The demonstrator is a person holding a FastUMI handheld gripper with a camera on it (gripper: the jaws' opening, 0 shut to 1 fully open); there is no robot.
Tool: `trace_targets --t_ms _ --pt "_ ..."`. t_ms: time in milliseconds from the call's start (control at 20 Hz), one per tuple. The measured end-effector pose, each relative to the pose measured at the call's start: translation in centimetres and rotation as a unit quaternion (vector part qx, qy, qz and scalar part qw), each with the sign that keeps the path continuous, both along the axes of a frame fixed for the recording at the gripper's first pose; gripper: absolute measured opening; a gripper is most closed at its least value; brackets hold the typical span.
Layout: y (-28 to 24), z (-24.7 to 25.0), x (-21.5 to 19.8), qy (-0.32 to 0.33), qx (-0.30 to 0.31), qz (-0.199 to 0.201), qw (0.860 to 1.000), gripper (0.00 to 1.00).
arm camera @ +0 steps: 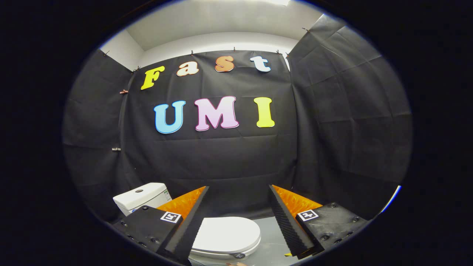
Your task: Open the toilet lid.
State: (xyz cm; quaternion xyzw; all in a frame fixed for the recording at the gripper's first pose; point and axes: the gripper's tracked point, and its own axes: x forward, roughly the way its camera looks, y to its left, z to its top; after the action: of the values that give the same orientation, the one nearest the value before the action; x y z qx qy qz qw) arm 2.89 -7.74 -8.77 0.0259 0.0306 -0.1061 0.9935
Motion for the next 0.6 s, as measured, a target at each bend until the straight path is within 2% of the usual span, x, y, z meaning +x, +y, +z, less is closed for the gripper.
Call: trace_targets --t_ms 250,600 --pt "-2.0 -7.0 1.4 0.049 0.039 -0.021 0.998 0.98" --pt "-3.8 -17.0 2.9 0.121 0.116 -0.039 0.985 0.98"
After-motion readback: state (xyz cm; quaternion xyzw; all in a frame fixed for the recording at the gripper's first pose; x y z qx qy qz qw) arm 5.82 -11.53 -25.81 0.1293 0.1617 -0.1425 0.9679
